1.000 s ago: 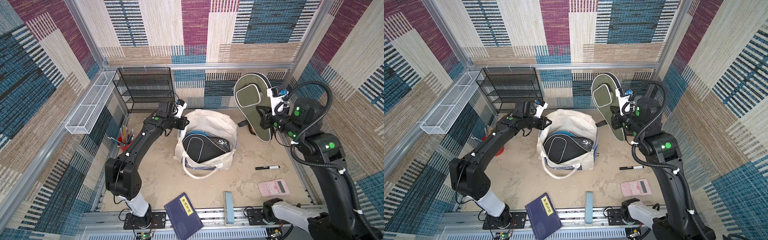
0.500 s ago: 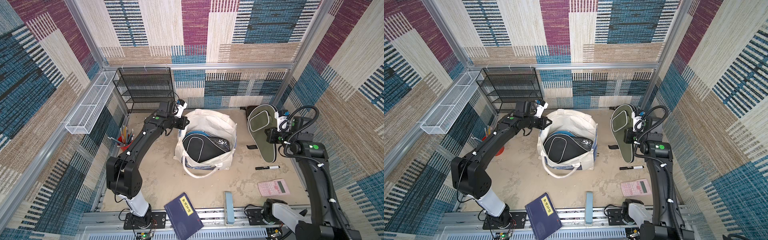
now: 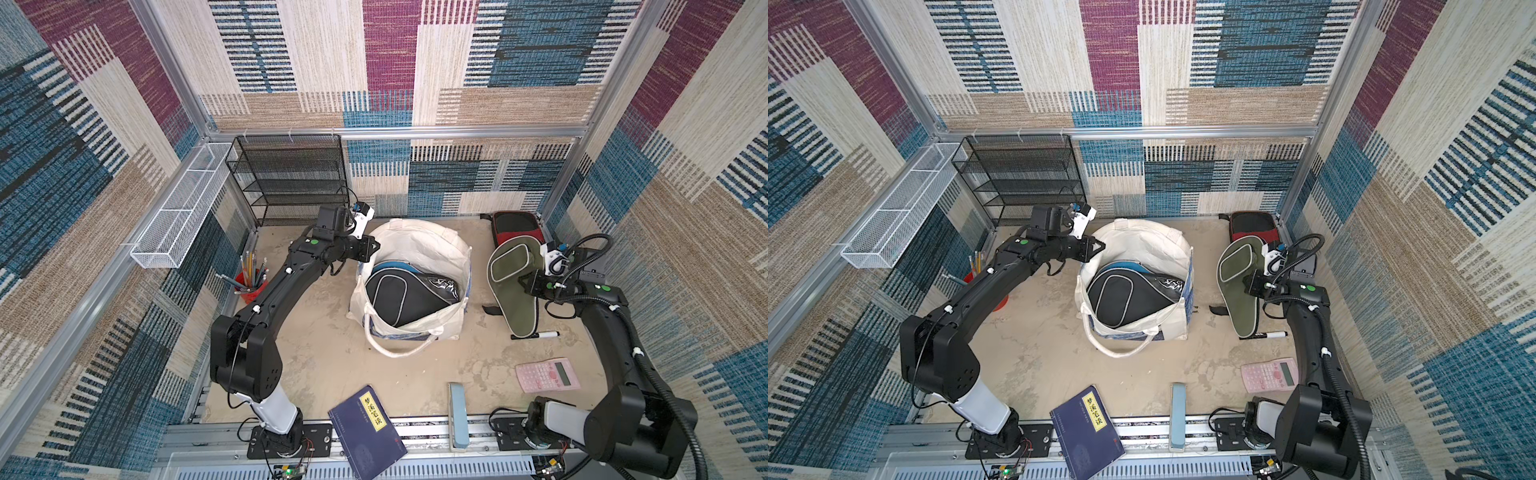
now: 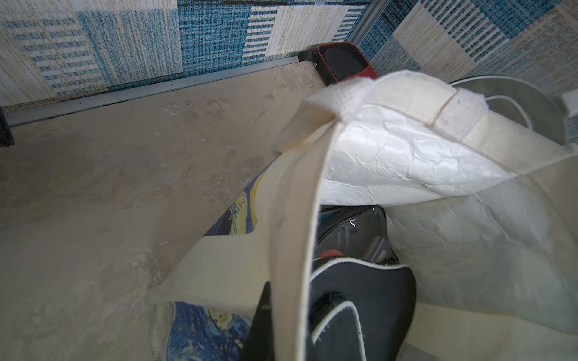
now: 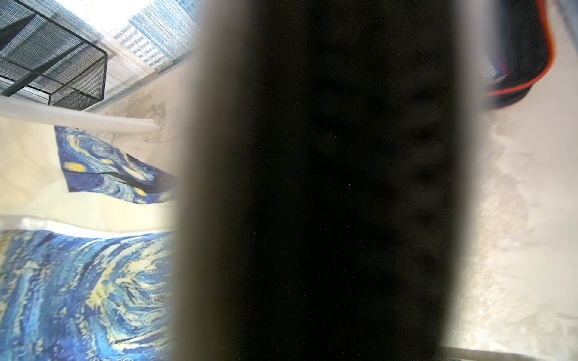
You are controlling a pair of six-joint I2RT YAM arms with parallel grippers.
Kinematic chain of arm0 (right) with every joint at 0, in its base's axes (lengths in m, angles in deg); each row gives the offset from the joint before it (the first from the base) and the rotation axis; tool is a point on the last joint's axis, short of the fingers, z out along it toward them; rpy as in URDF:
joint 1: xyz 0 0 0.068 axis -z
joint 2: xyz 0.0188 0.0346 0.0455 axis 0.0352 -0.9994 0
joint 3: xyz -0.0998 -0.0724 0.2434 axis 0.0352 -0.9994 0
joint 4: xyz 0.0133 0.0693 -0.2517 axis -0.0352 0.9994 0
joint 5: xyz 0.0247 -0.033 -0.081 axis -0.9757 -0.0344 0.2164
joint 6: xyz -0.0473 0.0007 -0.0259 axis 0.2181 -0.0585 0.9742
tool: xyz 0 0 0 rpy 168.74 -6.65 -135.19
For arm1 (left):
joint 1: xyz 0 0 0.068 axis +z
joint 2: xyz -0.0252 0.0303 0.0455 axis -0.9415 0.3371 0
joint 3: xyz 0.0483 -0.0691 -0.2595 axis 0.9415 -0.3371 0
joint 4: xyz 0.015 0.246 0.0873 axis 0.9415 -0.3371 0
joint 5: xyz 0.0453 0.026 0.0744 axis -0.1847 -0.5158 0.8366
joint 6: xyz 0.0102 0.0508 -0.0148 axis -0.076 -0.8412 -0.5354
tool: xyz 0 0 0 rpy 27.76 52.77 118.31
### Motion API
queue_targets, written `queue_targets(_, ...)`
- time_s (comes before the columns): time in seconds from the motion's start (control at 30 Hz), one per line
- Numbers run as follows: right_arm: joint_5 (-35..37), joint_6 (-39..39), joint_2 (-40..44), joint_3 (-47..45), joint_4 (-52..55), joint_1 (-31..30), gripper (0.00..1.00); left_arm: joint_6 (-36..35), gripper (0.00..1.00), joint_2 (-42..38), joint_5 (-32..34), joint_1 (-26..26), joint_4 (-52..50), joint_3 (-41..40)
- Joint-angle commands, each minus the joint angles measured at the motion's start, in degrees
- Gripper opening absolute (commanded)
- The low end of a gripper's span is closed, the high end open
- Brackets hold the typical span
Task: Remove the ping pong set from the canvas bag
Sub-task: Place the ping pong set at the center of the board.
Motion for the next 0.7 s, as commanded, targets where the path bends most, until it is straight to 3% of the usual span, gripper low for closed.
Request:
queue_targets(0.0, -1.01, -1.59, -0.9, -0.86, -4.56, 0.07, 0.0, 1.44, 0.0, 0.41, -1.95, 0.05, 2.9, -0.45)
queue_targets(0.67, -8.89, -9.39, -6.91, -13.96, -20.3, 0.86, 0.0, 1.09, 0.0, 2.3, -2.69, 0.08, 2.87, 0.79)
